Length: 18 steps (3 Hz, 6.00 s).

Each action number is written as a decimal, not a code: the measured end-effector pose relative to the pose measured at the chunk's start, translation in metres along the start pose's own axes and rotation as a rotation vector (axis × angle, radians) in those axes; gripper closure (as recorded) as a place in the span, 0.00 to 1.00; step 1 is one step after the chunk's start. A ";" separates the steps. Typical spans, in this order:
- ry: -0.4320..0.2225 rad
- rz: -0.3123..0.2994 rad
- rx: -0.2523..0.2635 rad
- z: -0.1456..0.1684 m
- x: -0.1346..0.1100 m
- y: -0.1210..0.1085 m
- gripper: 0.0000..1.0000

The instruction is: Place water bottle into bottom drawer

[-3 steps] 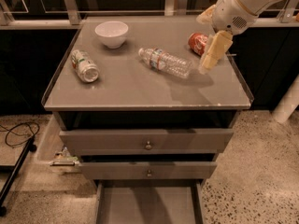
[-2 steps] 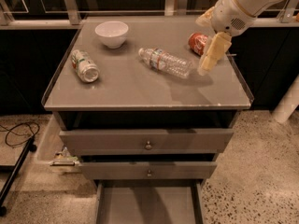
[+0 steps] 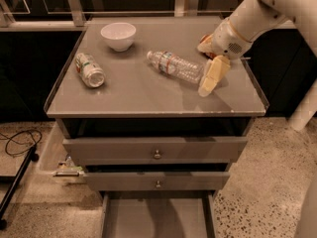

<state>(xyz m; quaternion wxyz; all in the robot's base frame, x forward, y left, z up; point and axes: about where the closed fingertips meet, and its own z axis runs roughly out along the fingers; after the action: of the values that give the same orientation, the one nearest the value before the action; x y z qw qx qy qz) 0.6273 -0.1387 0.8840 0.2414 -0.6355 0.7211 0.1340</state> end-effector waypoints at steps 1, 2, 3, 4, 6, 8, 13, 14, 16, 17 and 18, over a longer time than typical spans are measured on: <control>-0.002 0.036 -0.031 0.021 -0.007 -0.012 0.00; 0.008 0.088 -0.028 0.031 -0.036 -0.038 0.00; 0.028 0.135 -0.002 0.042 -0.054 -0.056 0.00; 0.086 0.188 0.059 0.051 -0.050 -0.071 0.00; 0.188 0.275 0.120 0.063 -0.009 -0.067 0.00; 0.190 0.276 0.116 0.065 -0.009 -0.066 0.43; 0.114 0.214 0.069 0.027 0.021 -0.021 1.00; 0.080 0.203 0.081 -0.016 0.052 0.011 1.00; -0.032 0.094 0.210 -0.068 0.078 0.103 1.00; -0.032 0.101 0.300 -0.061 0.099 0.144 1.00; -0.016 0.188 0.294 0.002 0.135 0.170 1.00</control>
Offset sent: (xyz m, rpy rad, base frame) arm 0.0878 0.0698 0.0270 0.0129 0.0837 -0.1264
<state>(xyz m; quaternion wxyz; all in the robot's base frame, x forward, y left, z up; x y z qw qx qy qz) 0.4505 -0.2260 0.7934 0.3237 -0.5221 0.7872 0.0543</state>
